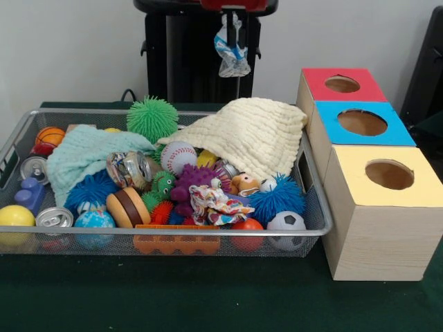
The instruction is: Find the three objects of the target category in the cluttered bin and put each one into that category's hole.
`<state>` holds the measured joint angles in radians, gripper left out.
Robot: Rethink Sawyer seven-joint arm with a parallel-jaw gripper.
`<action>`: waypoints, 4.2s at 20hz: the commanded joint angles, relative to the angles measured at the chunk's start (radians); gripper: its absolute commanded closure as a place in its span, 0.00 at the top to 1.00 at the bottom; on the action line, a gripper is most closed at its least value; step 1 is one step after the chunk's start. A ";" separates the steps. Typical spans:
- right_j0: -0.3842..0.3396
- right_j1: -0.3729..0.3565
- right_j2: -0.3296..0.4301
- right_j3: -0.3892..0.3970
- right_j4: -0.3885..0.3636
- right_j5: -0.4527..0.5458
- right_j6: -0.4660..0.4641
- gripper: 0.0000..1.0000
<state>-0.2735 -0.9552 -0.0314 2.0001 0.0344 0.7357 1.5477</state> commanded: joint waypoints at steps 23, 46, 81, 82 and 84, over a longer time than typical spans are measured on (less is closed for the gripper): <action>0.275 0.076 -0.086 -0.128 0.160 0.055 0.611 0.00; 0.448 0.235 -0.149 -0.327 0.216 0.047 0.839 0.00; 0.477 0.357 -0.165 -0.415 0.219 -0.030 0.853 0.00; 0.483 0.359 -0.176 -0.418 0.216 -0.024 0.861 0.00; 0.486 0.352 -0.189 -0.425 0.211 0.005 0.863 0.00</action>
<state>0.2148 -0.6496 -0.2114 1.5950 0.2329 0.7577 2.1701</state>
